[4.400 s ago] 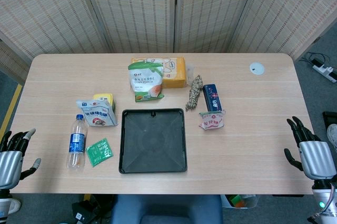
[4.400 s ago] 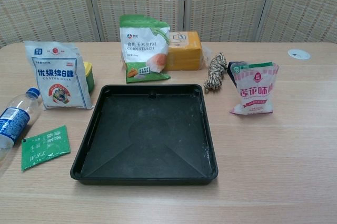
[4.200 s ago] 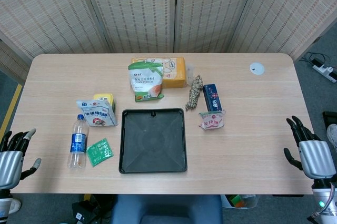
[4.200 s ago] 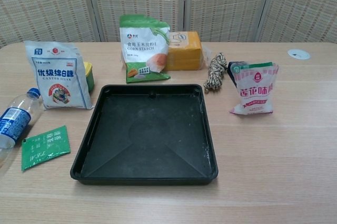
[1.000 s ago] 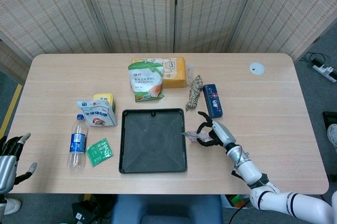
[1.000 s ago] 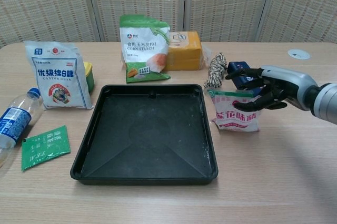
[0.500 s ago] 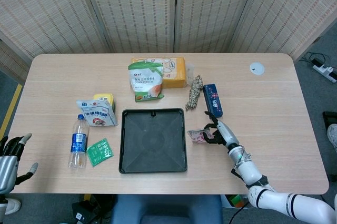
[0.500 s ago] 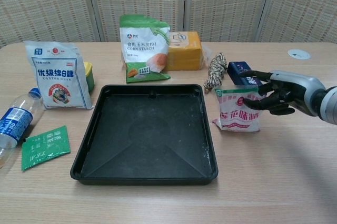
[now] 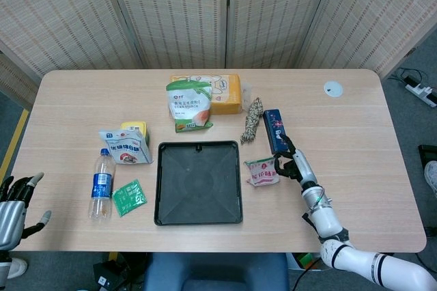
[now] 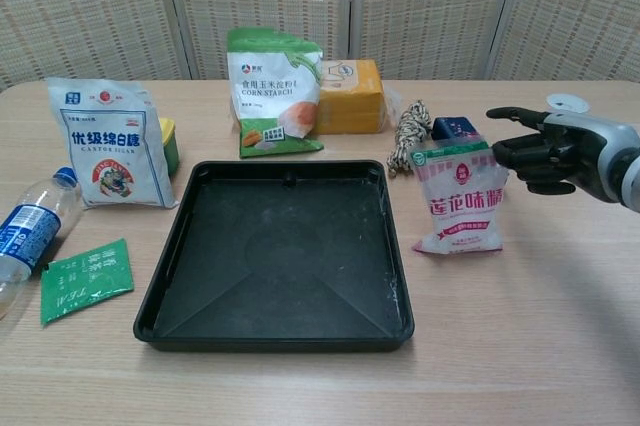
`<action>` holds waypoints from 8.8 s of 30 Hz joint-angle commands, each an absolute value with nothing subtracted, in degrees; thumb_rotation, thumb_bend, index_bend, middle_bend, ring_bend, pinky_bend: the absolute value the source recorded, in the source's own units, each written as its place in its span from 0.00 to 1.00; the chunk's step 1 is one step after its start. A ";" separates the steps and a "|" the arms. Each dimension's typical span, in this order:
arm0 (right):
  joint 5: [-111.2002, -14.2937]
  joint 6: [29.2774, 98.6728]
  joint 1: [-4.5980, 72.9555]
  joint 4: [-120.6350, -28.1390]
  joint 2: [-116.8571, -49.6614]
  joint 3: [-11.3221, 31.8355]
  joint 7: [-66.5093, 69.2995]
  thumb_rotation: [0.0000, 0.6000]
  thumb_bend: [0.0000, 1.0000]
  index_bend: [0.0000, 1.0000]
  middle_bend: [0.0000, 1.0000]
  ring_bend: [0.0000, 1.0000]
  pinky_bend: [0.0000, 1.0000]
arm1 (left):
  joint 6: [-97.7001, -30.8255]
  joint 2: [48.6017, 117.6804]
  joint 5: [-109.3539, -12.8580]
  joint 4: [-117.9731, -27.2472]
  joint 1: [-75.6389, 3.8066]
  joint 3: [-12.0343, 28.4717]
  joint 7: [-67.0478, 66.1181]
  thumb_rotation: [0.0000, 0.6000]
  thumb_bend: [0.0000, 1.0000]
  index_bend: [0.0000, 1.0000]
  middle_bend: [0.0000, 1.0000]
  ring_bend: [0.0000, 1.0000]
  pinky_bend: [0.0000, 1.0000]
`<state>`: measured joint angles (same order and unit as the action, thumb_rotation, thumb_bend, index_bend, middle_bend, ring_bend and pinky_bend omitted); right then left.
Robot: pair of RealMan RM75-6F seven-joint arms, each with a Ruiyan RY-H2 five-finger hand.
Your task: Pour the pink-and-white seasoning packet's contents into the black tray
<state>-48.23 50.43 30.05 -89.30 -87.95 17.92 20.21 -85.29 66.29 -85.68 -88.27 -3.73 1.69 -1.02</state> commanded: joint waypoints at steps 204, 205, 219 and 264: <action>-93.88 50.42 48.16 -68.39 -88.97 5.13 -28.32 1.00 0.34 0.71 0.63 0.96 1.00 | -86.46 63.38 -85.96 -95.03 -2.46 1.02 -5.23 1.00 0.36 0.10 0.18 0.14 0.01; -93.64 49.77 48.68 -68.48 -89.19 5.36 -29.55 1.00 0.34 0.71 0.63 0.96 1.00 | -86.48 63.39 -85.93 -94.90 -2.40 0.98 -5.10 1.00 0.36 0.10 0.18 0.14 0.01; -89.39 44.79 53.21 -65.72 -94.01 7.28 -49.98 1.00 0.34 0.72 0.64 0.96 1.00 | -86.46 63.86 -85.57 -93.25 -2.17 1.05 -3.63 1.00 0.36 0.10 0.18 0.14 0.00; -74.06 50.51 50.65 -62.96 -102.34 11.26 -54.89 1.00 0.34 0.72 0.65 0.96 1.00 | -85.55 64.06 -84.62 -92.84 -2.16 1.13 -3.66 1.00 0.36 0.10 0.18 0.13 0.00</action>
<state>-77.20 50.81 52.09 -61.23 -102.27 9.64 -59.94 -85.54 64.07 -84.61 -92.83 -2.16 1.13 -3.64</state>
